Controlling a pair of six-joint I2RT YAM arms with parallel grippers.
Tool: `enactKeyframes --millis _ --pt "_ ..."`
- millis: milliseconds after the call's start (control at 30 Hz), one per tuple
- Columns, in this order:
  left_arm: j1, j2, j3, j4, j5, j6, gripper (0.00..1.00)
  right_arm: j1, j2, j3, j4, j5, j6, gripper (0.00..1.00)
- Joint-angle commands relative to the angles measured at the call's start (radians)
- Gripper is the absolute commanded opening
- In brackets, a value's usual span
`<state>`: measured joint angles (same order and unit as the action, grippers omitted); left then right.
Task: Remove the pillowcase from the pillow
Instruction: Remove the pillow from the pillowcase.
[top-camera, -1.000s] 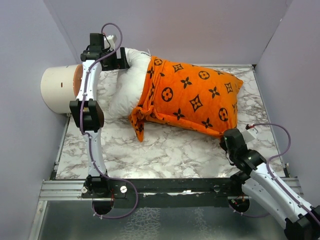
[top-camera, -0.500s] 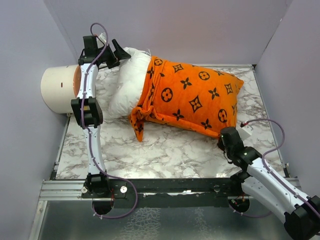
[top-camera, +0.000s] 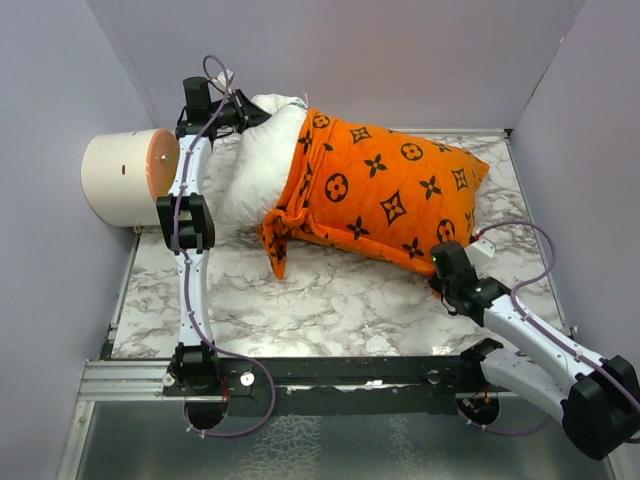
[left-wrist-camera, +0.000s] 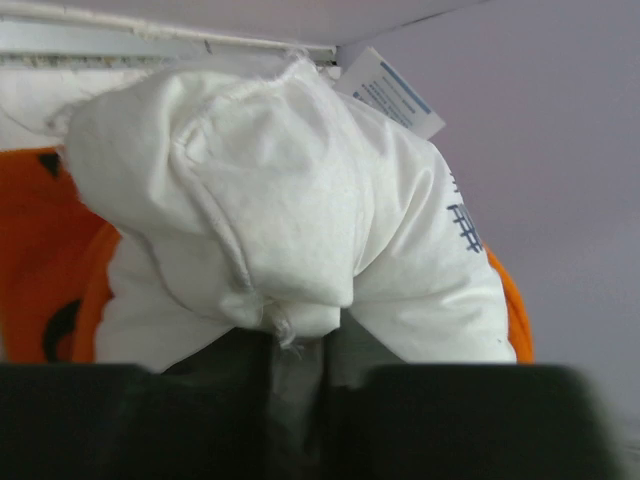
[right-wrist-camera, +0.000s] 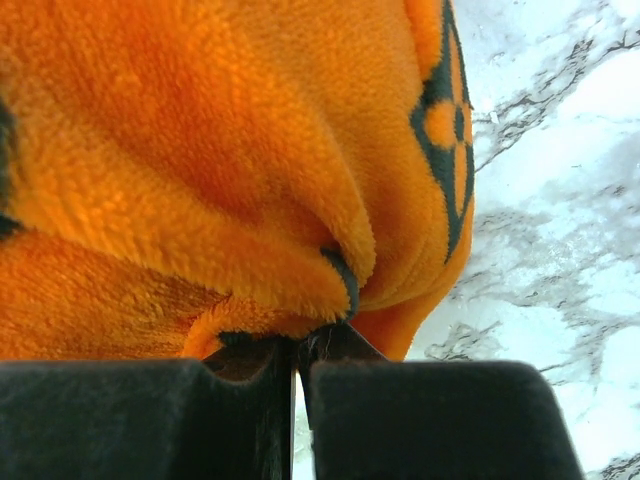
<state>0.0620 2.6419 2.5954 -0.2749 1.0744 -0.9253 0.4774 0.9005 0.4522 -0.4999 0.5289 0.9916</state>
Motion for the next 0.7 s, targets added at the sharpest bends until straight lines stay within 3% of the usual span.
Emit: enactKeyframes --millis 0,167,333,667 --pt "-0.032 -0.003 0.175 0.029 0.039 0.007 0.00 -0.002 0.030 0.029 0.094 -0.028 0.006 0.01" --pt "0.062 -0.172 0.208 -0.088 -0.142 0.225 0.00 -0.002 0.009 0.035 0.111 -0.058 -0.002 0.01" --pt "0.105 -0.445 0.067 -0.132 -0.315 0.486 0.00 -0.002 -0.012 0.031 0.097 -0.051 0.012 0.01" --pt "0.205 -0.696 0.029 -0.150 -0.642 0.706 0.00 -0.003 0.006 -0.087 0.150 -0.040 0.108 0.01"
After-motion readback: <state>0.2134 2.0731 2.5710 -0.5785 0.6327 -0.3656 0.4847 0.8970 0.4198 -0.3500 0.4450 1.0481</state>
